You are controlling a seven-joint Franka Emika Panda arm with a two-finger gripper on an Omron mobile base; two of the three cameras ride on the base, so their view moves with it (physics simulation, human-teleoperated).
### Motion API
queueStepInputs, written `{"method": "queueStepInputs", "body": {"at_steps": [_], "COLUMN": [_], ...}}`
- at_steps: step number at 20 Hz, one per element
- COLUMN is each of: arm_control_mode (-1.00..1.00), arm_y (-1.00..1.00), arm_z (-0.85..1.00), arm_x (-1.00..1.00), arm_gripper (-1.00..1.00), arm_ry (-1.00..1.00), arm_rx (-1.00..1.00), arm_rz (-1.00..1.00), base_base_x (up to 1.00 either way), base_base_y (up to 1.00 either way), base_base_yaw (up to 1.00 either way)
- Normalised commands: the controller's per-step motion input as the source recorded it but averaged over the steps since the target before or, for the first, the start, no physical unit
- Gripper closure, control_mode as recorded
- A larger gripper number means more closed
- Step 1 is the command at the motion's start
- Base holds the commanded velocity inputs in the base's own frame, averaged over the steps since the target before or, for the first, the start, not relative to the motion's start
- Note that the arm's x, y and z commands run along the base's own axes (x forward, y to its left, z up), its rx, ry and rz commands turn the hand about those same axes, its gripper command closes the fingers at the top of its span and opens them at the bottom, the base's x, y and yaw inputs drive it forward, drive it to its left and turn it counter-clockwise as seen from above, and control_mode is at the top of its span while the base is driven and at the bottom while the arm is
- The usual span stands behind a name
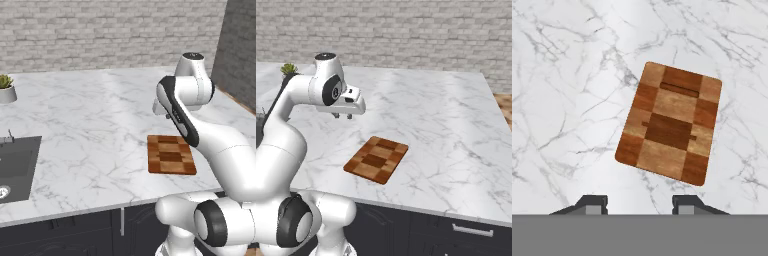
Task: Move the cutting board and knife to the sink. Then move spray from the cabinet to the counter.
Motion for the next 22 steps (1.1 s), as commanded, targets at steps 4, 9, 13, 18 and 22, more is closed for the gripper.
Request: {"method": "queueStepInputs", "body": {"at_steps": [4, 9, 13, 18, 22], "arm_control_mode": [-1.00, -1.00, -1.00, -1.00, -1.00], "arm_y": [-0.05, -0.51, -0.65, -0.62, -0.41], "arm_z": [-0.01, -0.07, -0.08, -0.03, -0.04], "arm_x": [0.00, 0.08, 0.11, 0.07, 0.04], "arm_gripper": [-1.00, -1.00, -1.00, -1.00, -1.00], "arm_ry": [0.00, 0.03, 0.00, 0.00, 0.00], "arm_rx": [0.00, 0.04, 0.05, 0.05, 0.00], "arm_rz": [0.00, -0.06, -0.09, -0.10, -0.06], "base_base_x": [0.00, 0.00, 0.00, 0.00, 0.00], "base_base_y": [0.00, 0.00, 0.00, 0.00, 0.00], "base_base_yaw": [0.00, 0.00, 0.00, 0.00, 0.00]}}
